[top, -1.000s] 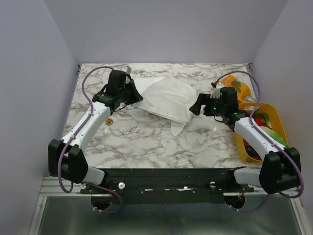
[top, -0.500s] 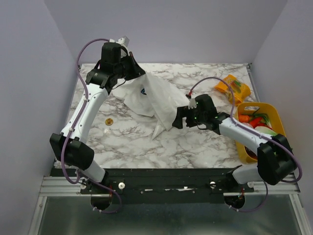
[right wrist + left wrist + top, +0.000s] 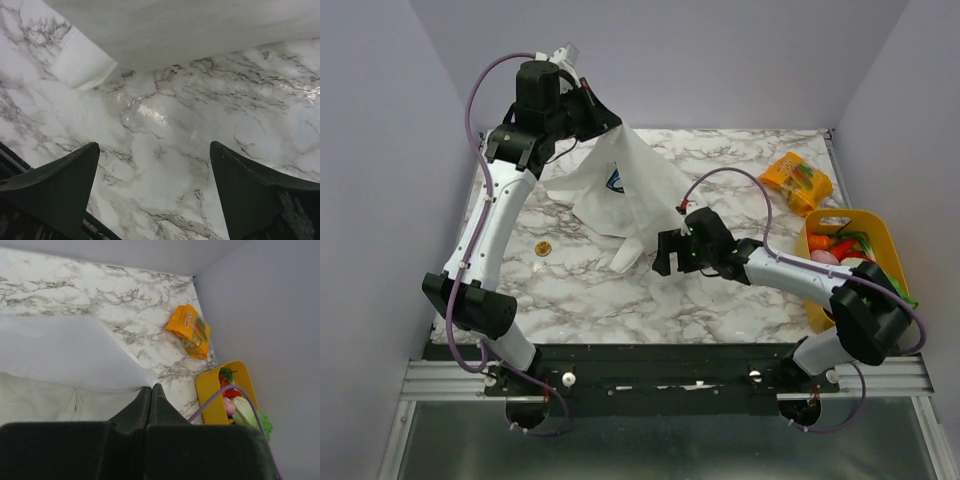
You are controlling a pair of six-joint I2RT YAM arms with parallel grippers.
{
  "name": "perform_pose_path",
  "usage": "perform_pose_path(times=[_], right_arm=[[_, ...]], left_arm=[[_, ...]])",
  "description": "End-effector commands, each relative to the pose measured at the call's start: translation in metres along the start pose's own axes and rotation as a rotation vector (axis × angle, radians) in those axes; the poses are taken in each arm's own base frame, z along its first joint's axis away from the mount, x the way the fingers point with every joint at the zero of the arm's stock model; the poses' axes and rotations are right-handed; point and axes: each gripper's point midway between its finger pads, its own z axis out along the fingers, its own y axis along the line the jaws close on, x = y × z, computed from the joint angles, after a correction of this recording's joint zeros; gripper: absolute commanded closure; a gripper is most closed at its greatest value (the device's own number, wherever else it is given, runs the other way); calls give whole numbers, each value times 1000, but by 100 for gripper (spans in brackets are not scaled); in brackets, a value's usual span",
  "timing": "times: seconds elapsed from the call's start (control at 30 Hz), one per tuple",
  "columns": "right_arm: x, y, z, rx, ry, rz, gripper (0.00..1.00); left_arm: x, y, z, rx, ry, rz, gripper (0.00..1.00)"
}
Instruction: Pin the brooch onto the clothing
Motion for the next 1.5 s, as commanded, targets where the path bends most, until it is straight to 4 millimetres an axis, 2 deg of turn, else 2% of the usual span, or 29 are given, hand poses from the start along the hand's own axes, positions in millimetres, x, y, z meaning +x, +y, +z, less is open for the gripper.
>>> perform_pose_path(times=[0.0,0.03,0.1,0.23,0.33,0.47,0.63,0.67,0.73,0.77,0.83,0.97,1.0,1.07,1.1,1.17,1.2,1.3,1.33,1.4,1.43,1.47], right_arm=[[-34,-11,-20,90,-198,77,0],[-43,-9,-30,80,-240,75,0],[-44,-7,-37,63,-266,70,0],[-49,11,-41,-20,-260,37,0],[-45,22,-34,-48,-229,29,0],[-39,28,-26,-55,-202,28,0],[-52,39,-12,-64,-232,-3,0],[-51,50,-10,-75,-231,-29,0],[-47,58,-4,-54,-229,-72,0],[-45,73,-4,-69,-229,-98,0],[-40,80,0,-67,-218,-96,0],[-17,72,16,-42,-155,-54,0],[-15,71,18,-39,-150,-53,0],[-12,72,19,-46,-140,-43,0],[-12,73,20,-50,-138,-46,0],[-18,76,19,-52,-151,-52,0],[-20,76,20,-49,-156,-56,0],[-36,83,23,-54,-182,-105,0],[-32,82,32,-50,-161,-140,0],[-47,94,38,-60,-167,-170,0],[-43,91,46,-37,-134,-206,1],[-43,97,57,-27,-109,-232,1]], left_arm=[[-40,-47,-45,96,-154,23,100],[-44,-50,-48,100,-172,23,100],[-49,-57,-52,115,-199,21,100],[-57,-64,-52,134,-224,3,100],[-64,-71,-48,159,-239,-14,100],[-82,-95,-54,212,-280,-1,100],[-83,-107,-50,239,-294,4,100],[-82,-107,-49,240,-293,0,100],[-81,-105,-48,234,-291,-5,100],[-81,-103,-47,227,-291,-7,100],[-74,-94,-44,197,-281,-15,100],[-62,-63,-39,82,-283,-11,100],[-52,-47,-37,31,-272,-9,100],[-47,-19,-38,-61,-301,-25,100],[-33,0,-38,-98,-293,-34,100],[-31,29,-41,-152,-310,-63,100],[-20,49,-40,-184,-293,-83,100],[-14,85,-39,-242,-288,-119,100],[-12,89,-37,-234,-277,-124,100],[-9,104,-32,-249,-260,-144,100],[-7,106,-28,-235,-241,-150,100],[-4,107,-26,-227,-225,-157,100]])
